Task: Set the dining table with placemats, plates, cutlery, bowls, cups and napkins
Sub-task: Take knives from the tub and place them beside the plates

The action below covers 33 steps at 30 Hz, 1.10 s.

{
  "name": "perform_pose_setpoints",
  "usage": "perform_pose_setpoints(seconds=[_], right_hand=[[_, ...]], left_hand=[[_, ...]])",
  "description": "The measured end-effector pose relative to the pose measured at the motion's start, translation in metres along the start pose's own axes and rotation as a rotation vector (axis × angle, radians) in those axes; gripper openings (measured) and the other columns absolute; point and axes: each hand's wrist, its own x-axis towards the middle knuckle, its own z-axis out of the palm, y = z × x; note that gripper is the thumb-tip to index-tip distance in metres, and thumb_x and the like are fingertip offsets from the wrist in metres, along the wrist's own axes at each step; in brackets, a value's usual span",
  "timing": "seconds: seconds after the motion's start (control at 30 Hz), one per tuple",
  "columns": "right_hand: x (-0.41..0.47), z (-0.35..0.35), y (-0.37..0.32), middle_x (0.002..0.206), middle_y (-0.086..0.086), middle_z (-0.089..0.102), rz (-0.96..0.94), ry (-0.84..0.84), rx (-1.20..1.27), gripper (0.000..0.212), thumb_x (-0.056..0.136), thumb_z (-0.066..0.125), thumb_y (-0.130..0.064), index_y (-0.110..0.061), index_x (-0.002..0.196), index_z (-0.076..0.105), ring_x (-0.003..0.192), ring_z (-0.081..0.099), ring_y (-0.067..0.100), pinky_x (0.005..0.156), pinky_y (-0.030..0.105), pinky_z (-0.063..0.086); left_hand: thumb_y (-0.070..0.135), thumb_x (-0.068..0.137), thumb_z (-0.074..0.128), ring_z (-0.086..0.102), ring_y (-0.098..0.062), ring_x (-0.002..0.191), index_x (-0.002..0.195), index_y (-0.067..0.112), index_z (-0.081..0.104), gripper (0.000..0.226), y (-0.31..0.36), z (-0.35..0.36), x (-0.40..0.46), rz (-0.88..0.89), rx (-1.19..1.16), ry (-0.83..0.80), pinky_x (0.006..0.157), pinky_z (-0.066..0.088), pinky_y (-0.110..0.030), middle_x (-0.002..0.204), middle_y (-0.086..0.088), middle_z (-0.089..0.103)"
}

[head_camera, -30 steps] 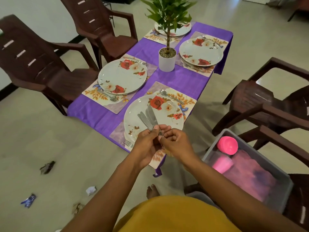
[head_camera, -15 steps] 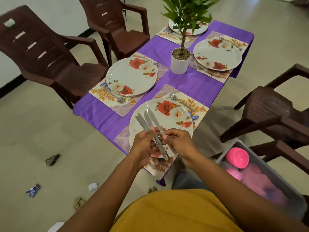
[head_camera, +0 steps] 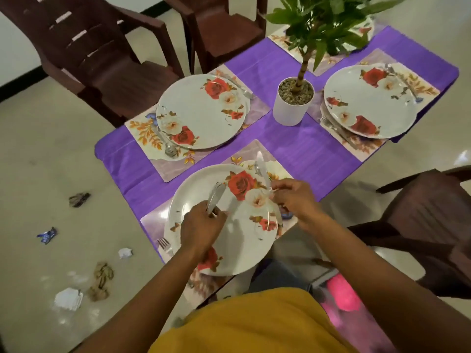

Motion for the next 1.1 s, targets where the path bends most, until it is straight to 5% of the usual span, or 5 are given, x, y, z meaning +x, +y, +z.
perform_pose_setpoints(seconds=[0.17,0.3,0.53,1.1], right_hand=[[0.064,-0.04,-0.008,0.082,-0.007,0.076,-0.148,0.026,-0.387,0.023,0.076,0.068,-0.007,-0.029,0.077,0.075,0.083,0.073,0.021,0.078,0.042,0.062],[0.093,-0.052,-0.012,0.097,-0.007,0.072,-0.24,-0.044,-0.658,0.022,0.085,0.065,-0.008,-0.026,0.089,0.077,0.091,0.068,0.02,0.077,0.032,0.055],[0.113,-0.058,0.001,0.099,-0.008,0.072,-0.312,-0.104,-0.75,0.015,0.089,0.068,-0.015,-0.027,0.094,0.077,0.088,0.067,0.015,0.076,0.037,0.06],[0.1,-0.044,0.011,0.105,0.001,0.068,-0.486,-0.023,-0.985,0.02,0.096,0.066,-0.027,-0.022,0.115,0.062,0.086,0.065,0.017,0.073,0.038,0.061]], left_hand=[[0.062,0.086,0.071,0.07,-0.02,0.109,0.131,0.031,0.064,0.054,0.017,0.026,-0.001,0.152,0.392,0.076,0.082,0.056,-0.039,0.128,0.009,0.07],[0.061,0.084,0.074,0.064,-0.025,0.126,0.149,0.032,0.052,0.074,0.021,0.045,0.003,0.104,0.557,0.025,0.09,0.058,-0.047,0.165,0.006,0.04],[0.056,0.076,0.085,0.072,-0.034,0.1,0.143,0.026,0.052,0.08,0.014,0.065,0.005,0.077,0.566,0.09,0.069,0.063,-0.043,0.159,-0.007,0.041],[0.053,0.076,0.087,0.072,-0.032,0.098,0.141,0.023,0.052,0.08,0.019,0.063,0.0,0.095,0.53,0.115,0.07,0.061,-0.038,0.156,-0.007,0.044]])
